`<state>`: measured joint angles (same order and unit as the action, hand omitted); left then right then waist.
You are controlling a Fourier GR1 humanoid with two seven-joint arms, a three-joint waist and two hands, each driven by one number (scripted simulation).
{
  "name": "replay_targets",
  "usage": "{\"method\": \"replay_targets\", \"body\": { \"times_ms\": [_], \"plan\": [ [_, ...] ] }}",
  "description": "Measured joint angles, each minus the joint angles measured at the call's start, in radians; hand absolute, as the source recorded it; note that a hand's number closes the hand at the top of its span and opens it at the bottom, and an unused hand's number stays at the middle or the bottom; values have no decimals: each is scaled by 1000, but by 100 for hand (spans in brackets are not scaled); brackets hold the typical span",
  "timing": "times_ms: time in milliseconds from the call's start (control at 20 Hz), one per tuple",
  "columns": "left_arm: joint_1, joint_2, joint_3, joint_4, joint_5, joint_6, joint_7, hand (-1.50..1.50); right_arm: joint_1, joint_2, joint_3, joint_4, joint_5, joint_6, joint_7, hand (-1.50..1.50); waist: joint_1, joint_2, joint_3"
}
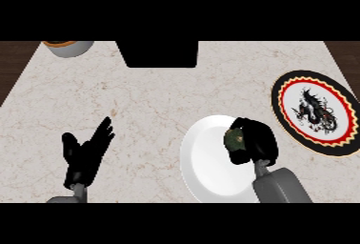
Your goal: Pick the squash from the plate and place it in the plate
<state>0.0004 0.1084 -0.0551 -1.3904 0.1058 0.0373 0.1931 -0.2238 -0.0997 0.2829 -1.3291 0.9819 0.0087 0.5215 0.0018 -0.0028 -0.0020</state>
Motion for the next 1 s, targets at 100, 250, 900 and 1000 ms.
{"method": "replay_targets", "body": {
  "times_ms": [100, 250, 900, 1000],
  "plan": [
    [8, -14, -9, -14, -10, 6, 7, 0, -4, 5, -5, 4, 22, -3, -4, 150, 0, 0, 0],
    [18, -25, -13, -26, -18, 9, 17, 0, 11, 4, -2, 2, 59, -34, -28, 150, 0, 0, 0],
    [-35, -34, -46, -18, -31, -14, 29, 0, -466, 86, -213, 284, 342, -322, 538, 150, 82, 26, 0],
    [-35, -34, -51, -18, -31, -20, 27, 0, -524, 85, -234, 320, 421, -353, 565, 150, 87, 27, 0]
  ]
}}
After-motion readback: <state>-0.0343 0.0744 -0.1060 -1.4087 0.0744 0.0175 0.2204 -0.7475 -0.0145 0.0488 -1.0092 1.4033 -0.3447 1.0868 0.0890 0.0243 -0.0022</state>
